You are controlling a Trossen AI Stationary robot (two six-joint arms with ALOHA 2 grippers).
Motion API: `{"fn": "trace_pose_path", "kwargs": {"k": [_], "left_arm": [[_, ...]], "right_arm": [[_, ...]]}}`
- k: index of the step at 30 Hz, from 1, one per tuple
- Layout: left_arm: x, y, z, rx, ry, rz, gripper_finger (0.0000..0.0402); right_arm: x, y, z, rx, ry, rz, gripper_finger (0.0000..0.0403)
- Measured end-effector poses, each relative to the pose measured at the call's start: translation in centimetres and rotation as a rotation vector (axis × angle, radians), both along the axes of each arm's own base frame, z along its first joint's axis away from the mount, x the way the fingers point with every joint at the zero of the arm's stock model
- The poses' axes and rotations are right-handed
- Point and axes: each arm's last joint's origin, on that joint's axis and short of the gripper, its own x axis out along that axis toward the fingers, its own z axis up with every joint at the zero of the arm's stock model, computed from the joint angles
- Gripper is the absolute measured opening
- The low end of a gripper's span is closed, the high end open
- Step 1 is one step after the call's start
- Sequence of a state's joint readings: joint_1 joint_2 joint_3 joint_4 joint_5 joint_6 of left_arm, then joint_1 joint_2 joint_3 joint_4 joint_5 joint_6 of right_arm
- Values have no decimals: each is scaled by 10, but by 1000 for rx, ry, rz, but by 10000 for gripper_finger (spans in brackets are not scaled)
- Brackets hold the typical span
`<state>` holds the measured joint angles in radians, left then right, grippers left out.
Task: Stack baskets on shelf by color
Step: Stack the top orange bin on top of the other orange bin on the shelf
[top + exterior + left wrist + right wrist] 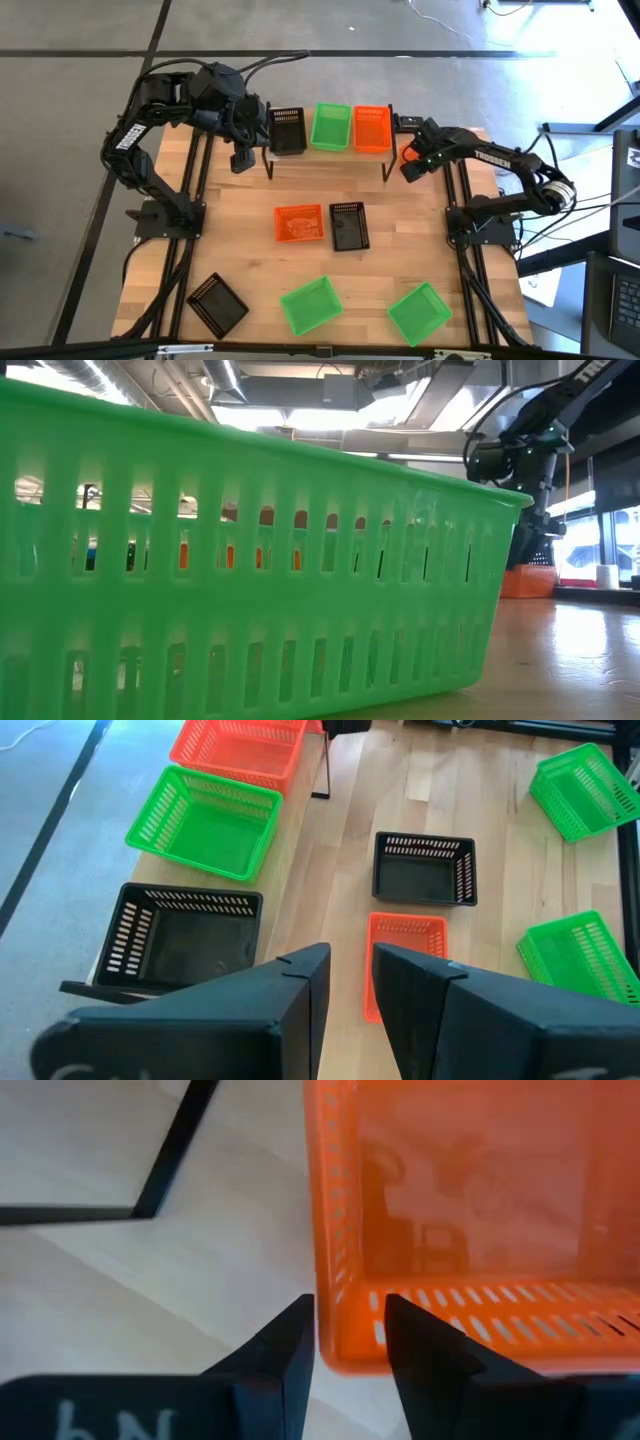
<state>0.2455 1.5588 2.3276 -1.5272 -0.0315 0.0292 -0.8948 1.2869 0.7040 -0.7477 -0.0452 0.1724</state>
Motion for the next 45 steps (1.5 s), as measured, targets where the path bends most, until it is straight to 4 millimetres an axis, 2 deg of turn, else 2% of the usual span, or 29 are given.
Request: {"fn": "trace_pose_path", "kwargs": {"k": [11,14,18,26,32,41,45], "left_arm": [[0,0,0,0,1,0,70],[0,0,0,0,3,0,70],[0,0,0,-1,6,0,70],[0,0,-1,-1,7,0,70],[0,0,0,-1,7,0,70],[0,0,0,0,7,-1,70],[0,0,0,-1,7,0,70]], "right_arm": [[7,-8,-17,31,33,19,116],[7,-8,-20,50,44,20,84],[7,-9,-21,46,59,26,15],[0,1,-6,39,59,9,3],[-3,18,22,21,23,7,0],[-11,37,99,-143,-8,-11,0],[-12,44,130,-219,7,92,0]]}}
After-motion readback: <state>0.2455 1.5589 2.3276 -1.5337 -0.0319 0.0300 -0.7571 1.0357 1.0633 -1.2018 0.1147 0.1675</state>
